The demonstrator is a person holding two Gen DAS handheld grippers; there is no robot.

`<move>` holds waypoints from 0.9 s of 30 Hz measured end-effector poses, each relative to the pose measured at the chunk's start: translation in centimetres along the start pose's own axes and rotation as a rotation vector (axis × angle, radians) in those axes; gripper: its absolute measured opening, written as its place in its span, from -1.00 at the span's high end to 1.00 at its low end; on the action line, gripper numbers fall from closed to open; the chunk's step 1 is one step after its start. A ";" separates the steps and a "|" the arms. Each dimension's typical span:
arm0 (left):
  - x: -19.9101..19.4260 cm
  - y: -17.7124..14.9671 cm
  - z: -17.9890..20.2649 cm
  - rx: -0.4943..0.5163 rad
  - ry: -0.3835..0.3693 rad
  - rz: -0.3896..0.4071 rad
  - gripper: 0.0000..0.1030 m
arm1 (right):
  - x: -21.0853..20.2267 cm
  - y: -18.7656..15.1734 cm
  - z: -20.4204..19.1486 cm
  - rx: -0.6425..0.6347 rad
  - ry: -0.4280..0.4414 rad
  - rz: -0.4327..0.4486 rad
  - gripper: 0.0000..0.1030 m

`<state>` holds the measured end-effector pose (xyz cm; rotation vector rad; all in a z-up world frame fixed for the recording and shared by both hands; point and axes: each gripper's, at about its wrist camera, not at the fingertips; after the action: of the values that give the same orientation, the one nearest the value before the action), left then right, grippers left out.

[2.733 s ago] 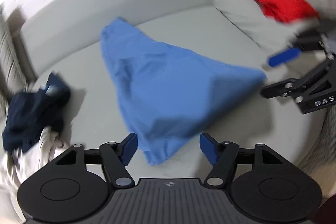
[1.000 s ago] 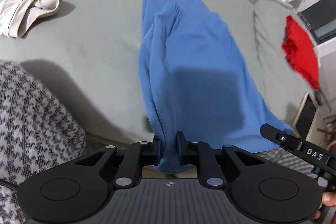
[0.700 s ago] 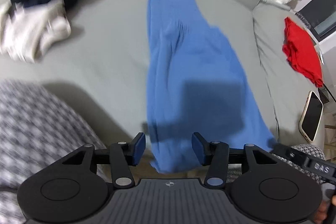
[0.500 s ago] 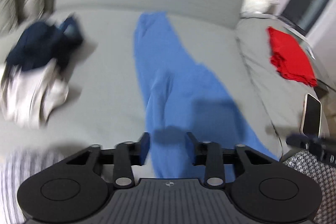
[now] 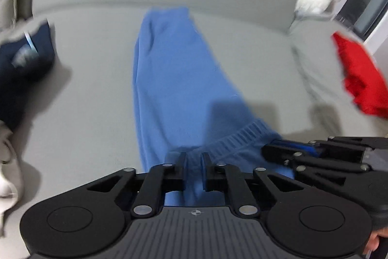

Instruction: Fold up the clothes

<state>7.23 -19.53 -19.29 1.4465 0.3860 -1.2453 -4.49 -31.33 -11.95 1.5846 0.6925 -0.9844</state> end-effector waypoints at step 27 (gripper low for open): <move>13.7 17.4 -9.5 -0.023 -0.002 0.147 0.18 | 15.4 19.6 3.7 -0.074 0.060 0.130 0.14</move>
<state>30.78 -22.18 -23.58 1.4278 0.2863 -1.1213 18.61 -40.53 -16.12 1.5784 0.6512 -0.8099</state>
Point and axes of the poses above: each gripper's, at about its wrist camera, not at the fingertips, and x roughly the way its jaws point, z to its right, y to its top, and after that the axes turned 3 degrees about y, right-handed
